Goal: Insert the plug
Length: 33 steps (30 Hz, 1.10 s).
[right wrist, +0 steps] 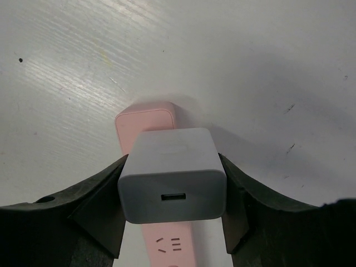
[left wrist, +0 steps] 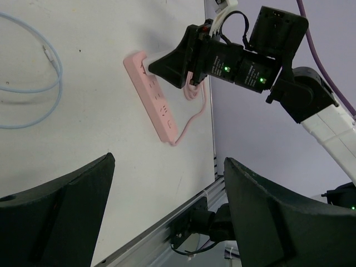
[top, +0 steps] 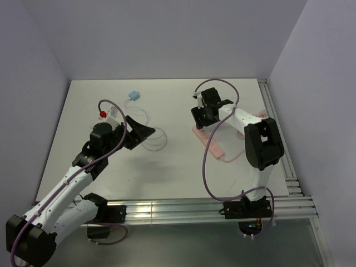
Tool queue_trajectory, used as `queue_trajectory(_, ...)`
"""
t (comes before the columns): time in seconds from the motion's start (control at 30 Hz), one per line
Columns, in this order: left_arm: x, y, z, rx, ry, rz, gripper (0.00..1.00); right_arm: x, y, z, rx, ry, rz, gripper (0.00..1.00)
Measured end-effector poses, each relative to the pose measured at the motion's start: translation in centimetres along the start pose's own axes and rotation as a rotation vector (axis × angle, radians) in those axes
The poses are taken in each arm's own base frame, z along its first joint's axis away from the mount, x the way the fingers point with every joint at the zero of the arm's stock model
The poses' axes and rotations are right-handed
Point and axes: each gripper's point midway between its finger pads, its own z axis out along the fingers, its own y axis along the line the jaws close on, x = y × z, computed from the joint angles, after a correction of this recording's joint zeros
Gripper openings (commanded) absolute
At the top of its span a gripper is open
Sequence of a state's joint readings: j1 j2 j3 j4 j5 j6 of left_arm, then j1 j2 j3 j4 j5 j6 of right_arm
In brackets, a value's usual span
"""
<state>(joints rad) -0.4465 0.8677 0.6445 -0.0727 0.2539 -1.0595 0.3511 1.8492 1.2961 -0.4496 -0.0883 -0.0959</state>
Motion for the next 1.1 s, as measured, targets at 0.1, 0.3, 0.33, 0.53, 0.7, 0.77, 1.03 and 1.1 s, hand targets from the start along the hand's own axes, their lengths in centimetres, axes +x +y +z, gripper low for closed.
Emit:
queue_trajectory(0.1, 0.0, -0.1, -0.1, 0.003, 0.000, 0.001, 0.84, -0.1, 0.3, 0.1, 0.025, 0.039, -0.005, 0.00)
queue_trajectory(0.3, -0.1, -0.5, -0.7, 0.022, -0.013, 0.007, 0.84, 0.2, 0.6, 0.1, 0.093, 0.042, -0.011, 0.00)
queue_trajectory(0.33, -0.1, -0.6, -0.7, 0.024, -0.014, 0.007, 0.84, 0.2, 0.7, 0.1, 0.106, 0.040, -0.013, 0.00)
queue_trajectory(0.53, 0.1, -0.5, -0.8, 0.024, -0.002, 0.005, 0.84, 0.4, 0.9, -0.1, 0.132, 0.015, 0.012, 0.00)
queue_trajectory(0.7, 0.2, -0.4, -1.0, 0.023, -0.001, 0.005, 0.84, 0.5, 0.7, -0.1, 0.080, -0.002, 0.052, 0.00)
queue_trajectory(0.77, 0.2, -0.5, -1.2, 0.026, -0.003, 0.006, 0.84, 0.5, 0.8, 0.0, 0.073, 0.000, 0.060, 0.00)
queue_trajectory(1.03, 0.1, -1.1, -1.7, 0.046, -0.015, 0.012, 0.84, 0.5, 1.1, 0.2, 0.097, -0.026, 0.117, 0.00)
queue_trajectory(1.1, 0.1, -1.0, -1.7, 0.040, -0.011, 0.011, 0.84, 0.5, 1.2, 0.2, 0.110, -0.031, 0.138, 0.00)
